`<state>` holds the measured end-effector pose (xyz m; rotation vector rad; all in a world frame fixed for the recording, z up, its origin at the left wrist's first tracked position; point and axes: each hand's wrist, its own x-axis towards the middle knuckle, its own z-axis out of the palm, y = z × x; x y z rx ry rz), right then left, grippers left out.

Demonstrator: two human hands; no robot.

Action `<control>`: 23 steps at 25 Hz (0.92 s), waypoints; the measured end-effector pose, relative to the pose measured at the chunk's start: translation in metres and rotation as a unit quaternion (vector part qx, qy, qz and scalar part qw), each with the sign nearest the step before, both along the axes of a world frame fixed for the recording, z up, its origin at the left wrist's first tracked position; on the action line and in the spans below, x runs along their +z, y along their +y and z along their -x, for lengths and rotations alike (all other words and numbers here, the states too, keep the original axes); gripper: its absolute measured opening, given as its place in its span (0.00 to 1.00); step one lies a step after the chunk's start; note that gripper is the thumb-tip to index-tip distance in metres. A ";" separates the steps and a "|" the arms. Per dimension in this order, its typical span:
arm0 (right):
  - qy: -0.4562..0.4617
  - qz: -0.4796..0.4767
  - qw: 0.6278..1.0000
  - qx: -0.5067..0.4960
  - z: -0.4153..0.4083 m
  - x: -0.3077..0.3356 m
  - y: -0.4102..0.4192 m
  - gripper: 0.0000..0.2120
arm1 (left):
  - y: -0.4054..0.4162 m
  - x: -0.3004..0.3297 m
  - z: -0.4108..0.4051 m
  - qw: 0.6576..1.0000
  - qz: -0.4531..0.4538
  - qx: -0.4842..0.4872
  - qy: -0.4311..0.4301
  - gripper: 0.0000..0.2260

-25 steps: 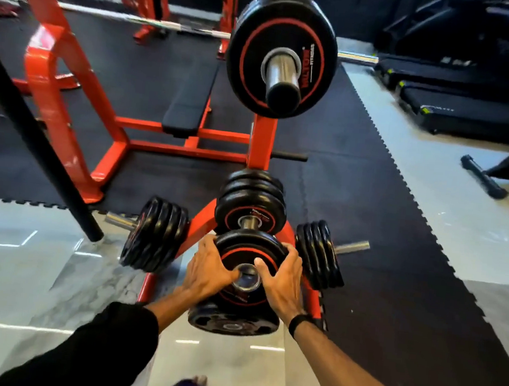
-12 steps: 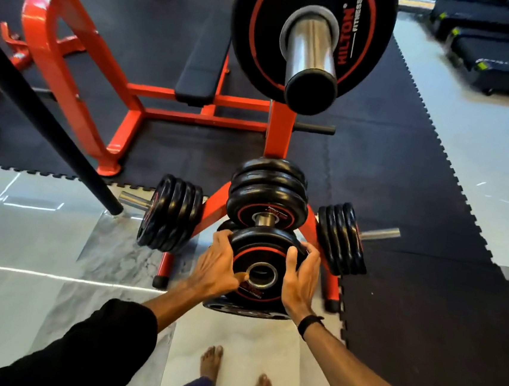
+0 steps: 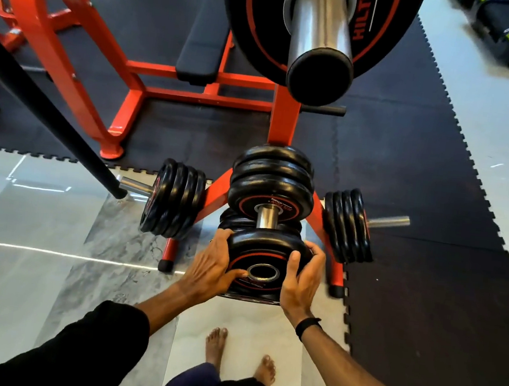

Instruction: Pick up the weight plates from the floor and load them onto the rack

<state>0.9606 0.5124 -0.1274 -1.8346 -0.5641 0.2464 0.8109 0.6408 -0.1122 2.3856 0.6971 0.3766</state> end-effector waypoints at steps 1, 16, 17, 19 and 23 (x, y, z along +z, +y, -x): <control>-0.005 0.001 1.000 0.001 0.002 0.000 -0.001 0.22 | 0.002 -0.002 0.001 1.000 0.004 -0.006 0.001 0.31; -0.132 0.280 0.933 0.180 -0.078 0.015 0.051 0.61 | 0.046 -0.014 -0.075 0.973 -0.113 0.169 0.109 0.55; -0.140 0.290 0.927 0.193 -0.080 0.014 0.052 0.62 | 0.049 -0.016 -0.075 0.972 -0.126 0.164 0.111 0.56; -0.130 0.308 0.918 0.215 -0.081 0.017 0.050 0.64 | 0.050 -0.017 -0.072 0.975 -0.113 0.150 0.120 0.58; -0.089 0.372 0.894 0.232 -0.080 0.036 0.051 0.63 | 0.054 -0.002 -0.067 0.973 -0.070 0.118 0.183 0.61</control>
